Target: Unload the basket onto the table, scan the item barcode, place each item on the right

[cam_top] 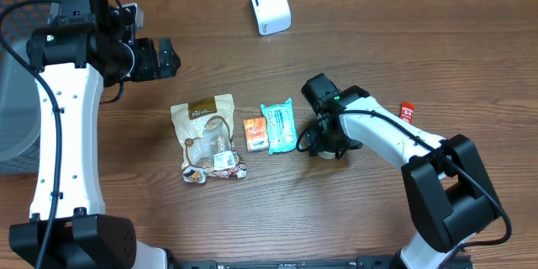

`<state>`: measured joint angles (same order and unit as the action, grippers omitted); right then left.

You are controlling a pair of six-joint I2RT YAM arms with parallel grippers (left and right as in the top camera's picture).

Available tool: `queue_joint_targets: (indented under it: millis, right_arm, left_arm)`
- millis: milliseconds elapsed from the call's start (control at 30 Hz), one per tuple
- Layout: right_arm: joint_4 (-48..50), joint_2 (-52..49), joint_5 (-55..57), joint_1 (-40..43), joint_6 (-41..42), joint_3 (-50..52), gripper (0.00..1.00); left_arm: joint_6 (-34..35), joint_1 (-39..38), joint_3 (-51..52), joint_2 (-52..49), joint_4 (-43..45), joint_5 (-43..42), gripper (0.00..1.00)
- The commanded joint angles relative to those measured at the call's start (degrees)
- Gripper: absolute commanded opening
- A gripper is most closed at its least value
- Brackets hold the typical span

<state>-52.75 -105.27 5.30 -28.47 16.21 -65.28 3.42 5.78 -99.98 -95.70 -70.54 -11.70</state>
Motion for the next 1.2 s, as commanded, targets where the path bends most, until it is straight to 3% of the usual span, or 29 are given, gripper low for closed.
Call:
queue_joint_targets:
  millis: [0, 200, 300, 1167]
  right_arm:
    - [0.2, -0.3, 0.2, 0.5, -0.2, 0.5, 0.75]
    - [0.7, -0.3, 0.2, 0.5, -0.2, 0.5, 0.80]
    - [1.6, -0.3, 1.0, 0.5, -0.2, 0.5, 0.88]
    - [-1.5, -0.3, 2.1, 0.5, -1.7, -4.2, 0.87]
  left_arm:
    - [0.0, 0.2, 0.4, -0.3, 0.1, 0.1, 1.00]
    - [0.0, 0.2, 0.4, -0.3, 0.1, 0.1, 1.00]
    - [0.0, 0.2, 0.4, -0.3, 0.1, 0.1, 1.00]
    - [0.0, 0.2, 0.4, -0.3, 0.1, 0.1, 1.00]
